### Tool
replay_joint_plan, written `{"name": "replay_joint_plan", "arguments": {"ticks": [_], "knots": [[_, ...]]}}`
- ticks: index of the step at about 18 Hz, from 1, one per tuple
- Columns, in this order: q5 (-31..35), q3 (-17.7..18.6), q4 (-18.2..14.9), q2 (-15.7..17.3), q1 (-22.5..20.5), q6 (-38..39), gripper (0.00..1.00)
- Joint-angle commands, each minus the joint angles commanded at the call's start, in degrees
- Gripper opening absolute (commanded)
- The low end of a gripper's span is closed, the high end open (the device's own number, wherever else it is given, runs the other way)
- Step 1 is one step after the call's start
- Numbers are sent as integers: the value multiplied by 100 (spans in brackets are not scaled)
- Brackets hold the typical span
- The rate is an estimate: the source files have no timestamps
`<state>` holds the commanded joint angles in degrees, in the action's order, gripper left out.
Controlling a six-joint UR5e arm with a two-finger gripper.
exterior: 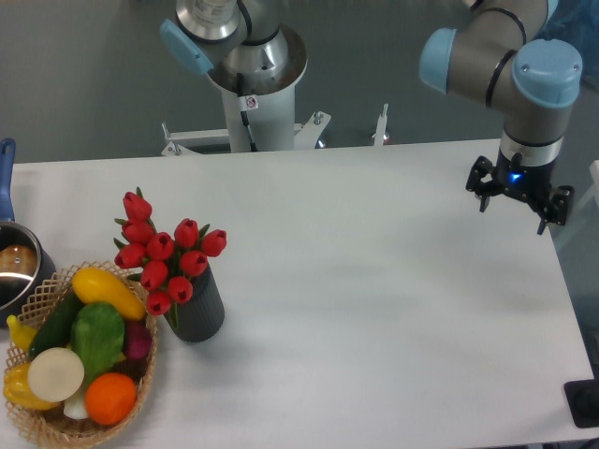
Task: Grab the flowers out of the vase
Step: 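Move the open gripper toward the red tulips in the black vase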
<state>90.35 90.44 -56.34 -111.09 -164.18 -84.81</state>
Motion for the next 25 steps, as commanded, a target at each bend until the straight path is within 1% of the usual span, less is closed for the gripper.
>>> {"name": "replay_joint_plan", "arguments": {"ticks": [5,6,7,8,10,11,12,14,16,19,20,21,22,24,25], "knots": [[-87,44,9,44,62,61,100],[-210,105,9,53,62,149,100],[-324,253,52,105,96,236,100],[-473,394,87,219,123,290,100],[-1017,693,227,298,132,404,100],[-1281,894,333,421,123,430,100],[-1501,1105,360,605,123,396,100],[-1923,1388,369,886,359,404,100],[-2196,1590,395,1054,501,448,100],[-2705,1897,509,1212,580,466,100],[-2968,1951,597,1204,580,466,100],[-3275,2082,658,1230,589,475,100],[-3609,2135,720,1257,598,475,100],[-4312,2337,756,1292,571,649,100],[-4603,2425,764,1370,563,703,100]]}}
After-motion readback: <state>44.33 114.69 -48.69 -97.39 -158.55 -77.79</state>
